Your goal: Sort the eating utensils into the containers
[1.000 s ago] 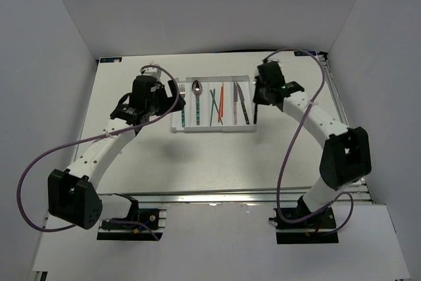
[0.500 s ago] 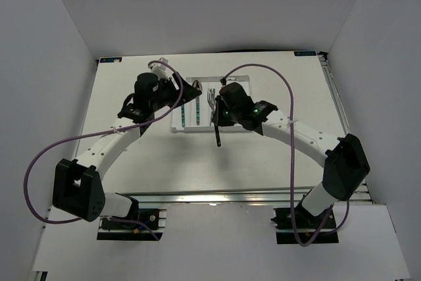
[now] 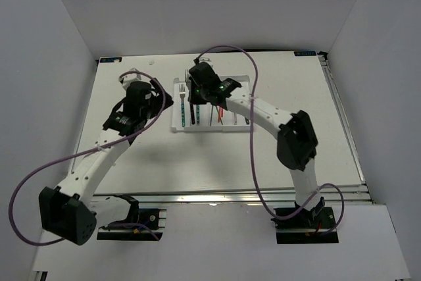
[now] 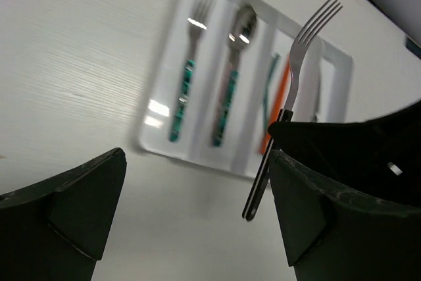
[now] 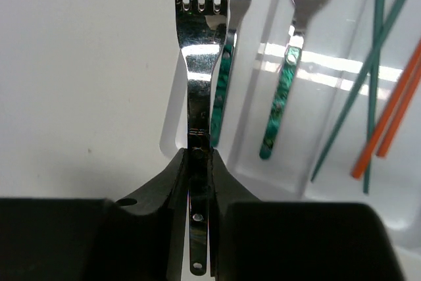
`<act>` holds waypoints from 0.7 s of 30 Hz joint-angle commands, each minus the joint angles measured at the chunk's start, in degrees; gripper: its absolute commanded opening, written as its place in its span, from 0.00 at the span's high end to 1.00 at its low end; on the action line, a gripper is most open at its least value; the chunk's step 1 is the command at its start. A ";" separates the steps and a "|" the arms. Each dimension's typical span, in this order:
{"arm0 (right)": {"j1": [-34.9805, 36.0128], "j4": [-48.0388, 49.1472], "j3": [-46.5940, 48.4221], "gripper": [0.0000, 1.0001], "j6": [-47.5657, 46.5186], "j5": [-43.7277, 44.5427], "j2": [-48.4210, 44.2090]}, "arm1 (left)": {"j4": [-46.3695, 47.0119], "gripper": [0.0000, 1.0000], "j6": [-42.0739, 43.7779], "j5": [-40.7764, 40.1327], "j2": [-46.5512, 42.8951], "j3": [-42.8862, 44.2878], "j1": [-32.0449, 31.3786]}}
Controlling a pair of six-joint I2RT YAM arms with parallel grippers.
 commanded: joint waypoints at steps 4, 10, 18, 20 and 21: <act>-0.24 -5.89 21.82 1.00 1.40 1.43 16.20 | -12.53 0.02 10.85 -23.85 -8.44 0.72 0.07; -2.08 -0.12 24.41 1.00 2.98 -0.58 21.93 | -13.32 0.02 13.50 -32.28 -14.43 -7.44 0.07; -2.52 2.09 26.95 0.99 2.98 -0.32 26.50 | -12.09 0.02 13.94 -28.96 -16.99 -8.69 0.07; -2.70 2.36 27.12 0.98 3.42 -0.67 27.11 | -12.53 0.02 13.94 -29.13 -16.37 -8.52 0.07; -2.79 2.62 27.12 0.98 3.68 -1.11 27.64 | -12.70 0.02 13.94 -29.13 -15.93 -8.34 0.07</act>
